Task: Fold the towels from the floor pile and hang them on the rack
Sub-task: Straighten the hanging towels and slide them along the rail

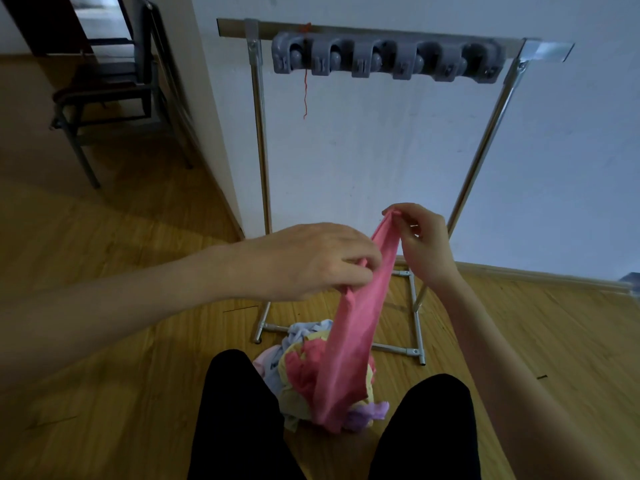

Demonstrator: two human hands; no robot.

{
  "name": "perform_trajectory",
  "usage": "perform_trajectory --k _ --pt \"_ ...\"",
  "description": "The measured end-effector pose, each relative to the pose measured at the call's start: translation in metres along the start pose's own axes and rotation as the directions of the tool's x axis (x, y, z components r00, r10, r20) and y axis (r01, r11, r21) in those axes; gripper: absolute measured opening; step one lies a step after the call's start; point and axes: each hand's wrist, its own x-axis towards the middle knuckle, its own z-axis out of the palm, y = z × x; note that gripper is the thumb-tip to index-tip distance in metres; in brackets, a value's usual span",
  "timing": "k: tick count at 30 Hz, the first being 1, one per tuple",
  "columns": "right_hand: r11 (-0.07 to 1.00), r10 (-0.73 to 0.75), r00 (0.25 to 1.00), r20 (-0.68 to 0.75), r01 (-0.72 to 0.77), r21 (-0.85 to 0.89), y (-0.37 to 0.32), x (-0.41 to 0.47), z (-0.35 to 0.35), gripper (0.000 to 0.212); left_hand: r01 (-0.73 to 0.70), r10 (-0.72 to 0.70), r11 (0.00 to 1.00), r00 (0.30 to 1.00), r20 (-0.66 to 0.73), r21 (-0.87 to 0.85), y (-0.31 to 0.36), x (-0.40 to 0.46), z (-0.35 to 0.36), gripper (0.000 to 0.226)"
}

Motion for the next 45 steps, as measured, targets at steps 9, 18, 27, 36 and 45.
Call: perform_trajectory --k 9,18,27,36,45 --pt "0.993 -0.022 0.999 0.05 0.016 0.116 -0.018 -0.006 -0.005 0.018 0.124 -0.124 0.992 0.992 0.006 0.003 -0.013 0.007 0.0 0.009" --pt "0.951 -0.03 0.993 0.116 -0.007 0.31 -0.035 -0.017 -0.013 0.016 0.442 -0.459 0.886 0.879 -0.13 -0.139 -0.022 0.005 0.015 0.013" --pt "0.872 0.001 0.987 0.162 -0.08 0.483 -0.04 -0.023 -0.01 0.017 0.473 -0.478 0.877 0.847 -0.233 -0.08 -0.021 0.01 0.018 0.026" --pt "0.846 -0.001 0.976 0.217 -0.115 0.52 -0.039 -0.024 -0.015 0.022 0.599 -0.682 0.726 0.69 -0.243 -0.338 -0.024 0.018 0.017 0.02" --pt "0.851 -0.003 0.998 0.062 -0.03 0.524 -0.049 -0.006 -0.012 0.025 0.535 -0.647 0.761 0.669 -0.366 -0.367 -0.035 0.036 -0.003 0.02"
